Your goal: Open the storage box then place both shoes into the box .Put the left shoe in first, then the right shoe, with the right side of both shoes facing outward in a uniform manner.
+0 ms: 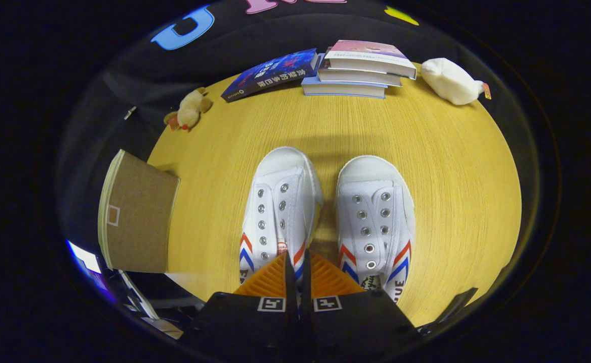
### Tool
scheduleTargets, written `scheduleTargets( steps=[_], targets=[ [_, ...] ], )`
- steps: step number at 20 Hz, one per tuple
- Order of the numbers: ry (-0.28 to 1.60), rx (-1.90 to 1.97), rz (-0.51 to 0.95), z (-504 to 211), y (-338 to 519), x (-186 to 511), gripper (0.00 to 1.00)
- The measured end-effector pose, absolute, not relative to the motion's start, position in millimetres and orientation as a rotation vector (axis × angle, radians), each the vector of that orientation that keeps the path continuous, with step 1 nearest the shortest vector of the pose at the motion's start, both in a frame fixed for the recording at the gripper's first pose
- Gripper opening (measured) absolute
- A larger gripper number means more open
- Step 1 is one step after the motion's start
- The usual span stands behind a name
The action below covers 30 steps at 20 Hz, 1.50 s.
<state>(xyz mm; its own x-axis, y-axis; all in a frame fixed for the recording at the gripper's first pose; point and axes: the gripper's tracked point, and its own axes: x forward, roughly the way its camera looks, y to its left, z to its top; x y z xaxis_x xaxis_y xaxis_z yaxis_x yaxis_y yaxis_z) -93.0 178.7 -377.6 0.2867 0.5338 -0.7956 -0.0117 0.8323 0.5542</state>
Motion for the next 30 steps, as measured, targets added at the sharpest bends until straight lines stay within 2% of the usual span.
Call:
scheduleTargets(
  steps=[7,17,24,30],
  targets=[
    [1.115,0.578,0.390,-280,194,-70,0.05],
    [0.957,0.672,0.521,-130,278,-52,0.05],
    [0.993,0.692,0.611,-84,365,-70,0.05],
    [1.128,0.673,0.608,-91,436,-92,0.05]
  ],
)
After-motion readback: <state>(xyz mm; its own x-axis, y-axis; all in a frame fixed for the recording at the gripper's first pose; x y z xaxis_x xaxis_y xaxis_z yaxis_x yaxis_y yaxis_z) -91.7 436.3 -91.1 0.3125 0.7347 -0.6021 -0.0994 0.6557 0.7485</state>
